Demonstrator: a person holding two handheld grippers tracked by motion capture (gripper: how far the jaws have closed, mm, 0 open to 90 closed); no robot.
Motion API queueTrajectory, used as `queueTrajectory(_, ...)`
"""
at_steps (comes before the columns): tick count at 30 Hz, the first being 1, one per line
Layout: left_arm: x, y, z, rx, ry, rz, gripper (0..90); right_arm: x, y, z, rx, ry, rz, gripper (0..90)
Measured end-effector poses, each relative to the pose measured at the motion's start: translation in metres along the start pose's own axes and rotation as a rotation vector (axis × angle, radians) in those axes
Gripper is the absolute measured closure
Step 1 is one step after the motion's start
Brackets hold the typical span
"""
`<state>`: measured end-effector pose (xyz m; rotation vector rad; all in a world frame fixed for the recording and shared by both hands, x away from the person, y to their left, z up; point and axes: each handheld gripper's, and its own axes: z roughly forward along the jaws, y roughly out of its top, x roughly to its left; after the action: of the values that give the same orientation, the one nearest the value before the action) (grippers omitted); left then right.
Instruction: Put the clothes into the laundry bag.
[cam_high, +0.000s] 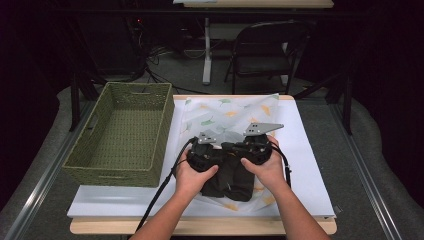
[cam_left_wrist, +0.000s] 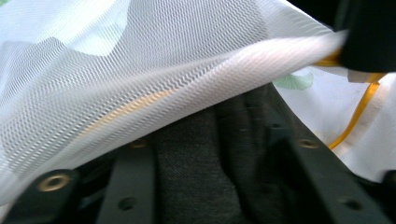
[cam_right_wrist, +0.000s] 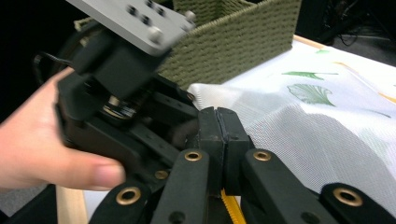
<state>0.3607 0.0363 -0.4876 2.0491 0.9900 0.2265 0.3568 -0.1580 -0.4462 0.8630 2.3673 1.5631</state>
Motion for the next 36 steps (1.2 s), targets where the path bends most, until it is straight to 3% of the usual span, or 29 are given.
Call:
queueTrajectory(7,-0.005,0.001,-0.012,0.003,-0.011,-0.013,44.5,-0.005,-0.002,0.001,0.001,-0.006,0.014,89.7)
queueTrajectory(12,-0.009,0.002,-0.020,-0.006,-0.019,-0.005,41.8,-0.007,-0.004,0.003,0.010,-0.008,0.017,89.7)
queueTrajectory(16,-0.013,0.002,-0.029,0.002,0.008,0.020,41.6,-0.008,-0.004,0.002,0.010,-0.008,0.018,89.8)
queueTrajectory(22,-0.014,-0.002,-0.049,-0.005,-0.022,0.008,38.5,-0.008,-0.005,0.002,0.015,-0.010,0.024,89.7)
queueTrajectory(26,-0.013,-0.009,-0.060,-0.038,-0.045,-0.009,36.6,-0.007,-0.006,0.003,0.017,-0.011,0.022,89.7)
queueTrajectory(29,-0.011,-0.014,-0.059,-0.020,-0.052,0.002,33.2,-0.006,-0.005,0.003,0.018,-0.012,0.013,89.7)
queueTrajectory(36,-0.007,-0.026,-0.045,0.007,-0.088,-0.026,33.2,-0.002,-0.005,0.004,0.025,-0.014,0.002,89.7)
